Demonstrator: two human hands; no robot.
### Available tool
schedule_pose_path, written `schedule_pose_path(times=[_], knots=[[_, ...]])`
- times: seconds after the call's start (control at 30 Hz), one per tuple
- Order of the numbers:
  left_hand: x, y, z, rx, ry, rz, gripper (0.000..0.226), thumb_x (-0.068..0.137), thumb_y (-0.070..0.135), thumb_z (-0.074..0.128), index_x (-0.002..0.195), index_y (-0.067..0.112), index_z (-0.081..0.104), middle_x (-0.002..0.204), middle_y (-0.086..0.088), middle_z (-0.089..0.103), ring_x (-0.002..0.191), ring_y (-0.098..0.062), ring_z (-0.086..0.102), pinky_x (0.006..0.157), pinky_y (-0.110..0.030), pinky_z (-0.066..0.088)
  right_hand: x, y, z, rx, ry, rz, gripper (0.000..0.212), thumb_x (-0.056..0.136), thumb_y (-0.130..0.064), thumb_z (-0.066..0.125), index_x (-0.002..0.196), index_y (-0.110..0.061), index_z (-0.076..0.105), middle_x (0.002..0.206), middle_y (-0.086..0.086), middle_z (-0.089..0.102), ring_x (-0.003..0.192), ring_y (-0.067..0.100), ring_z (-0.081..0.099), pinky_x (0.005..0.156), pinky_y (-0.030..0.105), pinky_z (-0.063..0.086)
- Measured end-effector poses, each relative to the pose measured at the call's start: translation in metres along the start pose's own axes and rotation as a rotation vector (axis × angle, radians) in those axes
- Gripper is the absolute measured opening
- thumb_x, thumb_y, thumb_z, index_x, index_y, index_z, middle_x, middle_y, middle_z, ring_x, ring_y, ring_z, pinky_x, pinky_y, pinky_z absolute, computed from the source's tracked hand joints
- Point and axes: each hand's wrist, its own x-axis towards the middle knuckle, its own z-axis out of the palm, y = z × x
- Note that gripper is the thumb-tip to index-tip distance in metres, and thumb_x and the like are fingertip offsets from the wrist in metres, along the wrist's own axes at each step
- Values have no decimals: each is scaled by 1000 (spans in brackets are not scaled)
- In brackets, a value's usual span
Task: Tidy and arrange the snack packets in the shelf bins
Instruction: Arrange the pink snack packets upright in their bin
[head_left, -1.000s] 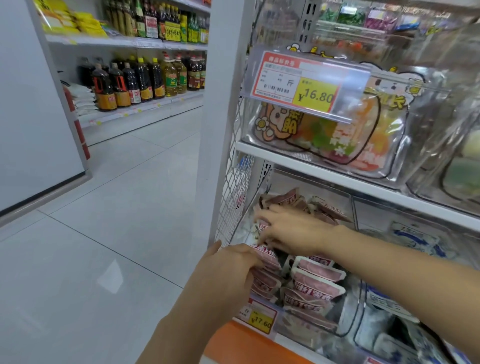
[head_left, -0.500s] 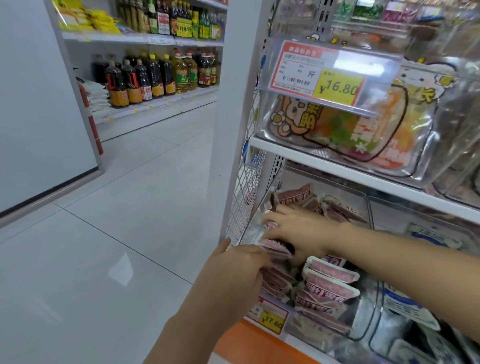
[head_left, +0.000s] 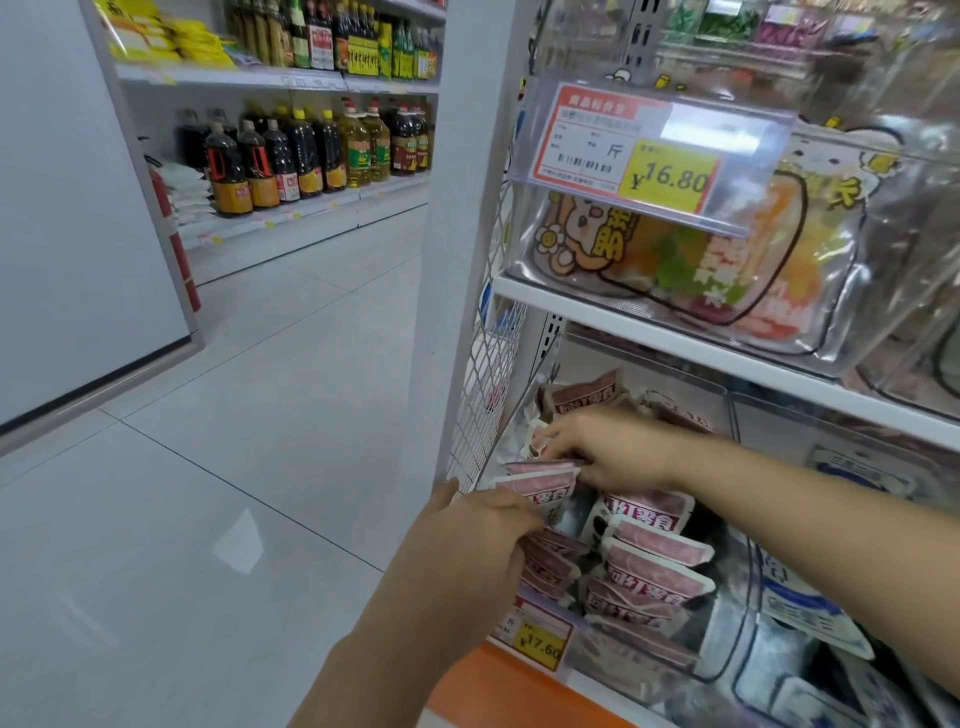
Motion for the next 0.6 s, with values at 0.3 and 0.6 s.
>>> schedule_pose_path(times=[0.3,0.6], knots=[[-3,0,4,2,-3,-11,41,98,25,35,137,38,44,143,25,36,132,4,29,119,-39,6,3,5,2,171,112,135,17,88,-26,65,77,-14,69,84,2,70,66,14,57,64,31,42],[-3,4,15,95,-70,-49,51,100,42,19,149,29,18,158,15,2,145,-5,-5,119,-47,3,-3,1,4,199,158,197,4,87,-18,64,86,-15,61,93,6,61,77,12,54,69,24,41]])
